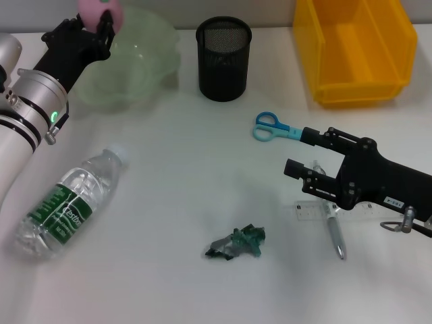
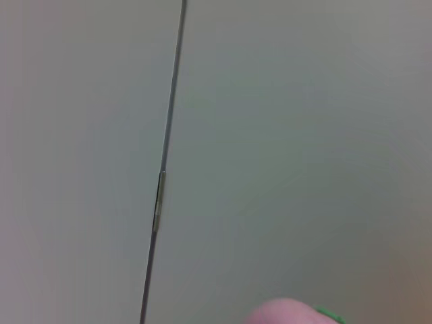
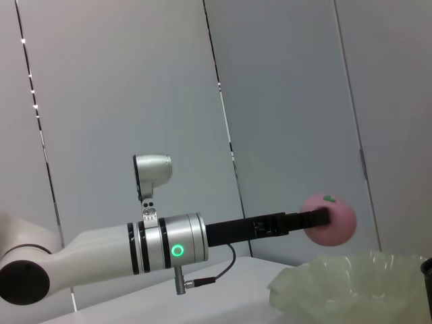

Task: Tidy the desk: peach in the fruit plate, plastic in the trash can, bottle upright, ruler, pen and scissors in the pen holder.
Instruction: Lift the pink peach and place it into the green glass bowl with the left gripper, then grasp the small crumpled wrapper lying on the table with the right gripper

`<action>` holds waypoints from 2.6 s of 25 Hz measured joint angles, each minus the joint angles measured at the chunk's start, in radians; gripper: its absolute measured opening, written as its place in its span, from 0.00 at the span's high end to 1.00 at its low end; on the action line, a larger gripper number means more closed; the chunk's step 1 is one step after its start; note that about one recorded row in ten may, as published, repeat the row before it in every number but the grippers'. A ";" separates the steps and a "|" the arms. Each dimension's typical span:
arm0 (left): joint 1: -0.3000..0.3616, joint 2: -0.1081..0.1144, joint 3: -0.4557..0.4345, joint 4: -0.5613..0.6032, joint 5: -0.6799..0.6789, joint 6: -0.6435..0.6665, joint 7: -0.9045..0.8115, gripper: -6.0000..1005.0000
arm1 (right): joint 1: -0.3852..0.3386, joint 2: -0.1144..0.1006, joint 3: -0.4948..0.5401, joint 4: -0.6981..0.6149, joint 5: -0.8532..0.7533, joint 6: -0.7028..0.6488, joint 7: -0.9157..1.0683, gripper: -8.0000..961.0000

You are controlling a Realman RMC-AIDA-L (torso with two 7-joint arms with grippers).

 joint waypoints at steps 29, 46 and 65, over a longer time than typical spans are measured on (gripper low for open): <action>0.007 0.000 0.002 -0.008 0.009 0.013 -0.003 0.25 | -0.005 0.002 0.000 0.000 0.000 -0.006 -0.001 0.28; 0.119 0.011 0.301 0.238 0.249 0.382 -0.606 0.25 | -0.001 -0.007 0.001 0.000 0.005 -0.004 0.002 0.28; 0.250 0.040 0.717 0.423 0.250 0.619 -0.697 0.25 | -0.002 -0.046 -0.005 -0.026 -0.029 -0.056 0.065 0.28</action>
